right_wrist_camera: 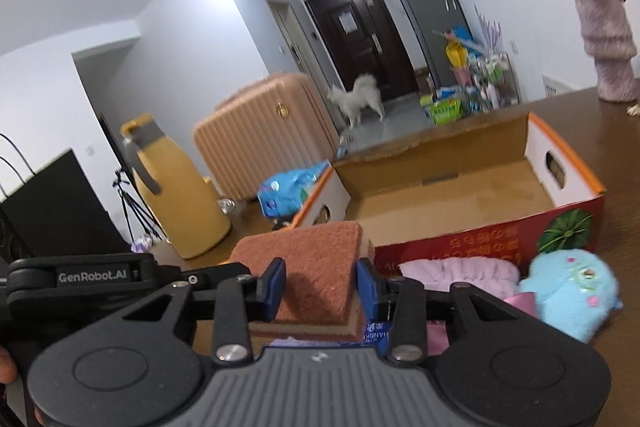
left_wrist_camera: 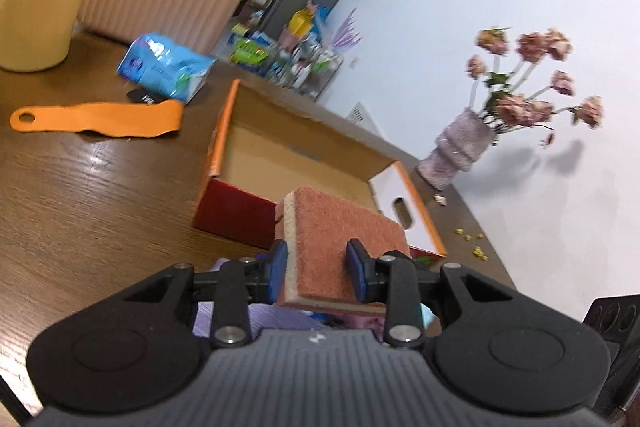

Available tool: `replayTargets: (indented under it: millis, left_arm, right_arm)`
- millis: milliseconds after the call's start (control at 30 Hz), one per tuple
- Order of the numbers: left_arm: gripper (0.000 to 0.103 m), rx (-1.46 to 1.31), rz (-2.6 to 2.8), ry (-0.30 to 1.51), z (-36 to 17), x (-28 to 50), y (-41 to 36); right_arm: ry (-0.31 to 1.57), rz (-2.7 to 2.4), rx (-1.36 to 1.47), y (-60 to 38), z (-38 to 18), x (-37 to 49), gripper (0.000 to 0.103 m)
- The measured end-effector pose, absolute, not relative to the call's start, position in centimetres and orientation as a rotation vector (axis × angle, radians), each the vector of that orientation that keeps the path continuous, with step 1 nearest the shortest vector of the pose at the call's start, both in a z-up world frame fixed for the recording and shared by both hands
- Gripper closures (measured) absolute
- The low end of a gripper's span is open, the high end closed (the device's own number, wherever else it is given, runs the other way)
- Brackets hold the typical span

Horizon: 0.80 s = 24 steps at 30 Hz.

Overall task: Organize soft objects
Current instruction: 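Carry the sponge into the cardboard box and open the right tool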

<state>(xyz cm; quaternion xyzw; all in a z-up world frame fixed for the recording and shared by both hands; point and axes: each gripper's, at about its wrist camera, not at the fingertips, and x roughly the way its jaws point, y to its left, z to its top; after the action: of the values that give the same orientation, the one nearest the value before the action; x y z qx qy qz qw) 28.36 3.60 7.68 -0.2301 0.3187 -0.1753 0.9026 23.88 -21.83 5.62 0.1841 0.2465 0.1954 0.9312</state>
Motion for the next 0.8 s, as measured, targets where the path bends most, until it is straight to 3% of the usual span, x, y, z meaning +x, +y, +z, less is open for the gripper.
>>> replayTargets:
  millis: [400,600,800]
  left_arm:
    - [0.071,-0.453,-0.391,0.630,8.5,21.8,1.4]
    - [0.071,-0.434,-0.389,0.669,8.5,24.5,0.9]
    - [0.071,-0.463,-0.383,0.740,8.9,32.7,1.3]
  right_arm:
    - [0.441,0.382,0.393,-24.4,6.9,16.9,0.069]
    - [0.482,0.375,0.393,-24.6,6.7,18.9,0.069]
    - [0.552,0.368,0.383,-24.3,7.5,25.8,0.069]
